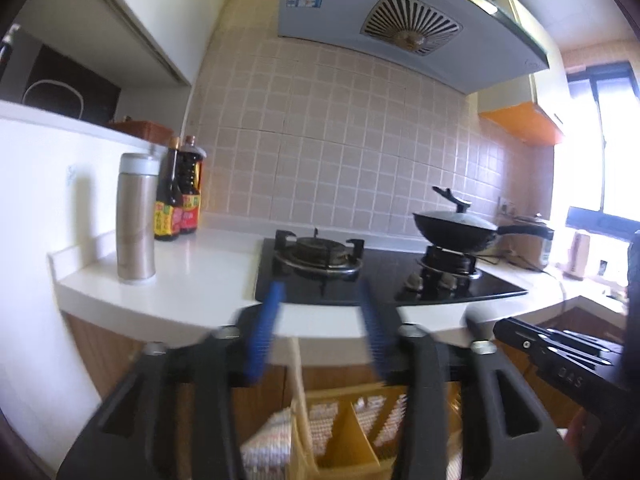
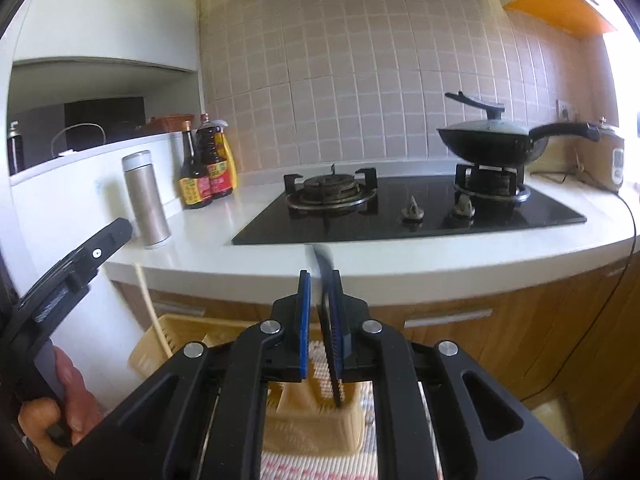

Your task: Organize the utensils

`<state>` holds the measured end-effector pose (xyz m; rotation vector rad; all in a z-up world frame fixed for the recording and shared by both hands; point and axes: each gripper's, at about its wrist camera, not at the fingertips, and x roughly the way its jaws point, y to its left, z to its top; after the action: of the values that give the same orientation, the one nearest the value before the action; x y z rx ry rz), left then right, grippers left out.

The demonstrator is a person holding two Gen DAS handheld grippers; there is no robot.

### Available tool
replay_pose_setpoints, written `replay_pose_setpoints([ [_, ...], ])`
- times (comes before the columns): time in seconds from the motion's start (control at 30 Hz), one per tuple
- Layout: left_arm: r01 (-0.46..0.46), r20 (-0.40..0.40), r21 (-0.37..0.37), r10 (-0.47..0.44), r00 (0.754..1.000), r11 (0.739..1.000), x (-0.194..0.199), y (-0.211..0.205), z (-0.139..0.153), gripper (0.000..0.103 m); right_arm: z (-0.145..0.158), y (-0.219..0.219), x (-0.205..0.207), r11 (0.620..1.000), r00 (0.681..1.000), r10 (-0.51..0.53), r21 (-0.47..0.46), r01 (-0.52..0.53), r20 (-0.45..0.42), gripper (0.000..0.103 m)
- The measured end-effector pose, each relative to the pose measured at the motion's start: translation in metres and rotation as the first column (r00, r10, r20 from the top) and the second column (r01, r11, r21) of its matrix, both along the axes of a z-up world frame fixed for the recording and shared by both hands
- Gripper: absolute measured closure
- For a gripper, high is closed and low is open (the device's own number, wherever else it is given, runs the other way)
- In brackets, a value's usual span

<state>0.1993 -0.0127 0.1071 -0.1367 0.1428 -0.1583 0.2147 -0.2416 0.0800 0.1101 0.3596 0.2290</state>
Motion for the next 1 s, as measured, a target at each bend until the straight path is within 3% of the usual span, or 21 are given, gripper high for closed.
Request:
replay_pose_setpoints([
  [0.2, 0.048, -0.045, -0.035, -0.049, 0.998, 0.998, -0.043, 0.023, 0.012, 0.044, 0.006, -0.012, -0.045, 0.999, 0.999, 0.032, 0.041, -0.030, -0.041, 0.095],
  [0.3, 0.082, -0.111, -0.055, -0.087, 0.990, 0.995, -0.065, 0.035, 0.018, 0.039, 0.014, -0.015, -0.069, 0.998, 0.997, 0.056, 0.039, -0.053, -0.060, 0.092],
  [0.37, 0.114, -0.163, -0.057, -0.122, 0.979, 0.992, -0.073, 0.038, 0.016, 0.036, 0.019, -0.018, -0.087, 0.996, 0.994, 0.074, 0.045, -0.071, -0.079, 0.083],
  [0.4, 0.127, -0.194, -0.054, -0.135, 0.972, 0.990, -0.076, 0.039, 0.014, 0.035, 0.020, -0.020, -0.095, 0.996, 0.993, 0.082, 0.049, -0.078, -0.088, 0.071],
  [0.43, 0.141, -0.238, -0.046, -0.148, 0.960, 0.989, -0.080, 0.038, 0.009, 0.034, 0.021, -0.021, -0.102, 0.995, 0.991, 0.089, 0.052, -0.084, -0.096, 0.051],
  [0.47, 0.153, -0.274, -0.041, -0.158, 0.949, 0.987, -0.082, 0.037, 0.004, 0.034, 0.021, -0.022, -0.112, 0.995, 0.991, 0.092, 0.053, -0.087, -0.102, 0.043],
  [0.57, 0.180, -0.392, -0.038, -0.181, 0.902, 0.983, -0.086, 0.034, -0.018, 0.034, 0.021, -0.022, -0.133, 0.995, 0.987, 0.102, 0.036, -0.098, -0.121, 0.041],
  [0.73, 0.225, -0.571, -0.100, -0.241, 0.785, 0.969, -0.082, 0.031, -0.062, 0.036, 0.006, -0.017, -0.139, 0.995, 0.958, 0.076, -0.036, -0.089, -0.277, 0.041],
  [0.8, 0.247, -0.632, -0.139, -0.278, 0.724, 0.959, -0.077, 0.030, -0.082, 0.036, -0.009, -0.019, -0.134, 0.995, 0.922, 0.061, -0.045, -0.085, -0.382, 0.042],
  [0.83, 0.251, -0.650, -0.147, -0.285, 0.705, 0.957, -0.075, 0.030, -0.089, 0.038, -0.015, -0.021, -0.132, 0.995, 0.905, 0.062, -0.041, -0.087, -0.420, 0.043],
  [0.93, 0.280, -0.706, -0.166, -0.312, 0.636, 0.946, -0.070, 0.024, -0.113, 0.045, -0.045, -0.028, -0.120, 0.996, 0.812, 0.069, -0.006, -0.089, -0.580, 0.051],
  [1.0, 0.286, -0.733, -0.198, -0.335, 0.592, 0.938, -0.064, 0.021, -0.128, 0.051, -0.070, -0.034, -0.110, 0.994, 0.728, 0.106, 0.059, -0.090, -0.677, 0.057],
])
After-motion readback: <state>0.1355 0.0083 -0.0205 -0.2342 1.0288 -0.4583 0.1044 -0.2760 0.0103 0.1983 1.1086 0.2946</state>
